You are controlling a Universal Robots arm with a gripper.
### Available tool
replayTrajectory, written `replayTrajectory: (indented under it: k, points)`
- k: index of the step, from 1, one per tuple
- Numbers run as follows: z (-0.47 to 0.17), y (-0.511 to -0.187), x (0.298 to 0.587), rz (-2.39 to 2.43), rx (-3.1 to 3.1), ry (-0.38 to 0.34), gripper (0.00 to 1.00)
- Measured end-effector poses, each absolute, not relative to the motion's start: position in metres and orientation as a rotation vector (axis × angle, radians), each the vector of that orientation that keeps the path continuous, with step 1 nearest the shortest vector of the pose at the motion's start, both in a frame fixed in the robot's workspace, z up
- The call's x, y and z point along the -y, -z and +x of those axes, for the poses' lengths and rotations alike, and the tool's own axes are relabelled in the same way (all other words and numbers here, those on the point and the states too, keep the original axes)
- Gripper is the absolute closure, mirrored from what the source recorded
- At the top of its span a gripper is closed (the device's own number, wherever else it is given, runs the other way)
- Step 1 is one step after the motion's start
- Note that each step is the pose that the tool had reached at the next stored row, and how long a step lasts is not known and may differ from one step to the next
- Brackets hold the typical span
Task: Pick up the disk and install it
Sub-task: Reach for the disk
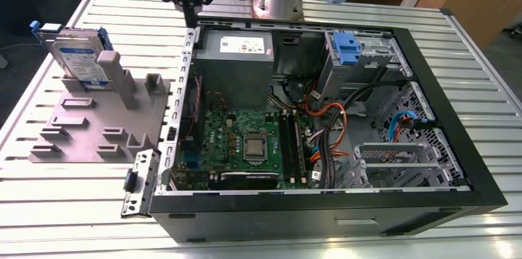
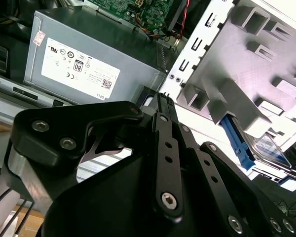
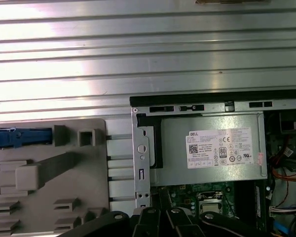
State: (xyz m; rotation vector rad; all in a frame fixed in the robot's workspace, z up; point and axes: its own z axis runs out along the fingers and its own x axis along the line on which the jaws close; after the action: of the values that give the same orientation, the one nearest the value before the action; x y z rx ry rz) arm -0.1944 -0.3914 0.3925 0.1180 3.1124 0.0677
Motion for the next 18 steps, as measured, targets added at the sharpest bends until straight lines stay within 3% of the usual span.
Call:
replayTrajectory:
  k: [18]
  points:
    - [-0.2025, -0.3924, 0.3914, 0.118, -3.113, -0.068, 0.89]
